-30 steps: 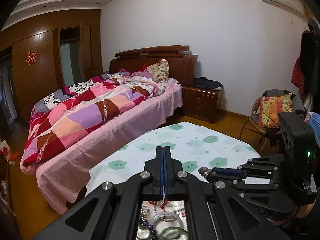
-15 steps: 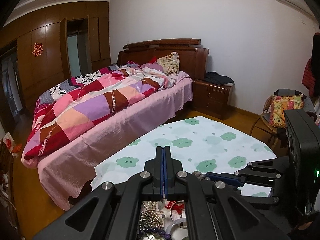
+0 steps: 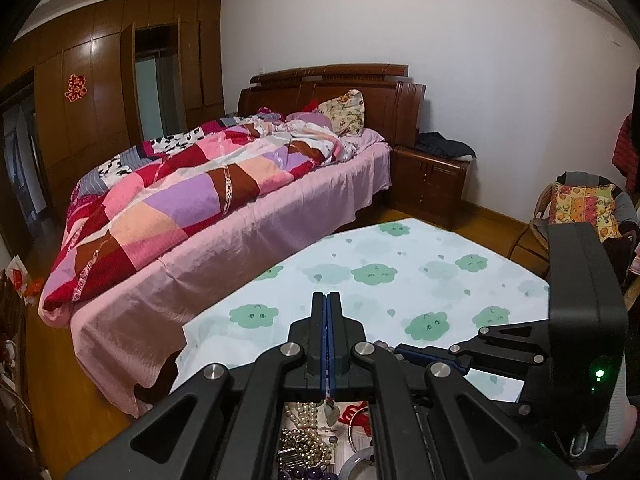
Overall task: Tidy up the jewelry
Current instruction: 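Carry the pendant and grey bracelet into the tin and open both tools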
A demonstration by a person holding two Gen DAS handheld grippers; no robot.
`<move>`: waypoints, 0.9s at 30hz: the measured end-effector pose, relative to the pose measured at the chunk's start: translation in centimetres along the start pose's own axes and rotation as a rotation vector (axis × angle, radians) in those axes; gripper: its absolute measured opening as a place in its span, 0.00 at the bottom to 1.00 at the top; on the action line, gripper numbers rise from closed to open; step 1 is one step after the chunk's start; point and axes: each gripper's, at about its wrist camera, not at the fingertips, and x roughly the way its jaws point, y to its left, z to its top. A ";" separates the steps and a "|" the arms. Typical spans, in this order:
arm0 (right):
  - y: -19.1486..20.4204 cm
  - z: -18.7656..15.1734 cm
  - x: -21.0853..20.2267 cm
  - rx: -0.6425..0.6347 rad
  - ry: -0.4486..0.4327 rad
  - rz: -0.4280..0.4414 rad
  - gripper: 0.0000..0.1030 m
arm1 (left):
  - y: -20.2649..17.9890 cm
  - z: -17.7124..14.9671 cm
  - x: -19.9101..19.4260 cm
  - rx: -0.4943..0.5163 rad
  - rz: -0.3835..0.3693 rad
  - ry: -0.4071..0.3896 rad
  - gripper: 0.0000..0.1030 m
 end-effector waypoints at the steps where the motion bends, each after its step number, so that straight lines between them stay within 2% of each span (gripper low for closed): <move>1: -0.1 -0.2 0.4 0.004 0.009 -0.001 0.11 | 0.1 -0.2 0.4 -0.003 0.000 0.008 0.00; 9: -0.6 -1.4 2.7 0.014 0.064 -0.029 0.11 | 0.5 -2.1 2.9 -0.016 0.002 0.073 0.00; 19: -0.2 -2.2 2.7 0.003 0.070 -0.020 0.12 | 0.5 -3.8 4.1 -0.018 0.018 0.111 0.00; 20: -0.3 -2.2 2.5 0.004 0.065 -0.027 0.19 | 0.5 -3.9 4.1 -0.020 0.020 0.119 0.00; 21: -0.3 -2.3 2.4 0.006 0.064 -0.026 0.34 | 0.4 -4.0 4.1 -0.020 0.024 0.127 0.00; 23: -0.5 -2.4 2.1 0.013 0.049 -0.034 0.50 | 0.2 -4.1 3.8 -0.012 0.045 0.131 0.00; 27: -1.0 -2.6 1.5 0.040 0.039 -0.042 0.50 | 0.3 -4.3 2.7 -0.028 0.048 0.117 0.02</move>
